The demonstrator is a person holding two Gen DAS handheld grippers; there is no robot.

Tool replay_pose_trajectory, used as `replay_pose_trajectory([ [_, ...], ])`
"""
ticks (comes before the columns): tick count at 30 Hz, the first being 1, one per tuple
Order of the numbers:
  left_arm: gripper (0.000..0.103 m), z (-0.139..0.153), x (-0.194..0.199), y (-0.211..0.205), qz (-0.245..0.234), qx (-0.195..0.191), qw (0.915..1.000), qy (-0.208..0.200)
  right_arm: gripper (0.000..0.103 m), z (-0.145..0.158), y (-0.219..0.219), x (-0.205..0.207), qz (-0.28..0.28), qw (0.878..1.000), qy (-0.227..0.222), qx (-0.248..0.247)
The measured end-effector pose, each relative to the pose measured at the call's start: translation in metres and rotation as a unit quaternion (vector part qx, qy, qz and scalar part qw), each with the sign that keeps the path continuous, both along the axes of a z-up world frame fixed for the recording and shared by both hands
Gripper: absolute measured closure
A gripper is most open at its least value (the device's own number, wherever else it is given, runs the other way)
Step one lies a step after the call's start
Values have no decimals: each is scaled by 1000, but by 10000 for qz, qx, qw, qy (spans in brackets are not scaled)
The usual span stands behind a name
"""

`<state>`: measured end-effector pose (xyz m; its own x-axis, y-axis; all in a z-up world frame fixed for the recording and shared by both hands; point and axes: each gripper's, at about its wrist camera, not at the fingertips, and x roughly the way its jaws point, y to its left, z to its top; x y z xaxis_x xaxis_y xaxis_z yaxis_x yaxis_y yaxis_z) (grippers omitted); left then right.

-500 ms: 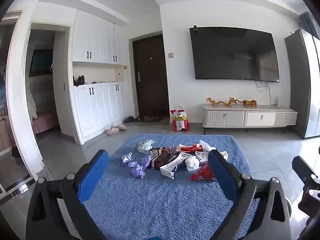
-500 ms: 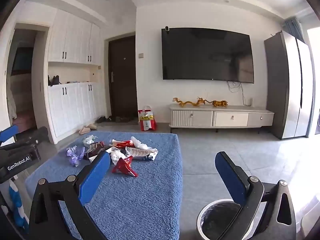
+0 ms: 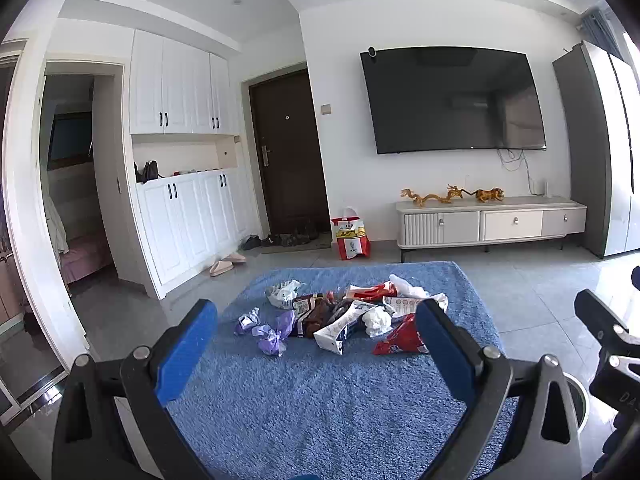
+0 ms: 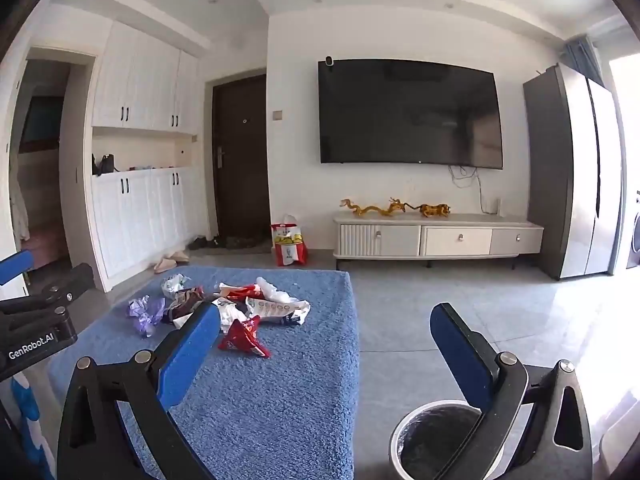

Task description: Collect trash

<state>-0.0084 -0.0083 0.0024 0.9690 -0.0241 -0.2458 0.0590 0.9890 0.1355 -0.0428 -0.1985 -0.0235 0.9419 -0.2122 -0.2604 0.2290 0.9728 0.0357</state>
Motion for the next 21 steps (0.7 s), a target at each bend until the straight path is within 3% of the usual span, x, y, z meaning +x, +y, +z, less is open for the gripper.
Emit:
replay_pose_trajectory([
  [21, 3, 5, -5, 3, -77, -102, 9999, -59, 0, 4, 6, -7, 19, 9997, -171, -184],
])
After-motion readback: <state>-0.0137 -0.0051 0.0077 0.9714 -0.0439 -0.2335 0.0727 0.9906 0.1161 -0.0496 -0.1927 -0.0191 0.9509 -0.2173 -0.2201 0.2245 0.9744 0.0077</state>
